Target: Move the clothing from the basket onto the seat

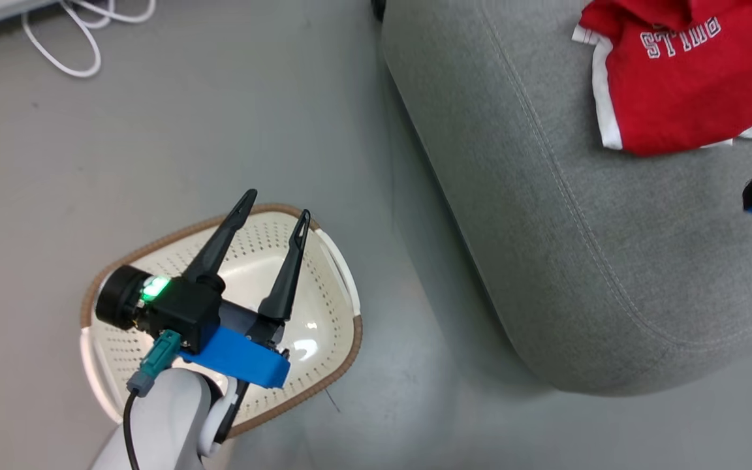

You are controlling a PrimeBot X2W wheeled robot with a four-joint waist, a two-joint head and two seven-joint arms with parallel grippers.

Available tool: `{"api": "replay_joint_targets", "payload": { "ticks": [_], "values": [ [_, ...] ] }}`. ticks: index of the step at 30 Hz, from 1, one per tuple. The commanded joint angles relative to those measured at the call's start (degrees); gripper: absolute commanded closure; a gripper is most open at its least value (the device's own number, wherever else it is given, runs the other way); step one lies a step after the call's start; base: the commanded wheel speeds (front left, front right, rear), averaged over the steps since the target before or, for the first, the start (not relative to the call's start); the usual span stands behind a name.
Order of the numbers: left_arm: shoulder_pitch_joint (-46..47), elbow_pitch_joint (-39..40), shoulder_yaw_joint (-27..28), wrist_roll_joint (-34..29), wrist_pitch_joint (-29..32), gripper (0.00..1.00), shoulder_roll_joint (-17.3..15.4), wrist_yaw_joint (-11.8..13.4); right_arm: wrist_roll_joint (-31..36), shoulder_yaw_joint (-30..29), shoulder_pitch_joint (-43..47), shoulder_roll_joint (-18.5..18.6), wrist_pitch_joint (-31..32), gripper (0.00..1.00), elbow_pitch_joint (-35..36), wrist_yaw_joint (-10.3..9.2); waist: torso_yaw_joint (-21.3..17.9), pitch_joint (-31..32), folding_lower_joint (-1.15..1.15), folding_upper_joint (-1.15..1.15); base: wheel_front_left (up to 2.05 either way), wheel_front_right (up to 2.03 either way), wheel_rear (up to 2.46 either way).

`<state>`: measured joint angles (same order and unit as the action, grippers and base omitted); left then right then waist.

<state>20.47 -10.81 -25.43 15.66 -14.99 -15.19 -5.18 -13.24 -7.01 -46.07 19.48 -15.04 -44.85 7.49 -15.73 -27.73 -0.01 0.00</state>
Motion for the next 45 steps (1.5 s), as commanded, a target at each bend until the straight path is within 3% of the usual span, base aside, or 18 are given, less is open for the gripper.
{"api": "replay_joint_targets", "payload": {
  "ticks": [1,20,33,45],
  "values": [
    [-0.9,-0.3,0.4,0.1,-0.3,0.00,0.5,-0.3,-0.4,0.4,1.6,0.2,-0.2,0.00,0.6,0.01,1.7,3.0,0.01,0.00,0.00,0.00,0.00],
    [-10.6,-4.5,9.3,-0.5,-0.3,0.00,9.0,-2.1,-1.5,3.0,23.2,-4.6,1.3,0.00,14.0,0.01,9.4,18.4,0.01,0.00,0.00,0.00,0.00],
    [-15.4,-7.8,16.1,-0.9,-0.3,0.00,11.1,-2.4,2.1,0.7,36.3,-11.5,5.4,0.00,25.5,0.01,15.5,24.5,0.01,0.00,0.00,0.00,0.00],
    [-17.9,-10.6,21.1,-2.4,-0.3,0.00,11.2,-2.5,4.5,2.9,42.7,-14.6,7.6,0.00,30.7,0.01,19.8,27.7,0.01,0.00,0.00,0.00,0.00]
  ]
}}
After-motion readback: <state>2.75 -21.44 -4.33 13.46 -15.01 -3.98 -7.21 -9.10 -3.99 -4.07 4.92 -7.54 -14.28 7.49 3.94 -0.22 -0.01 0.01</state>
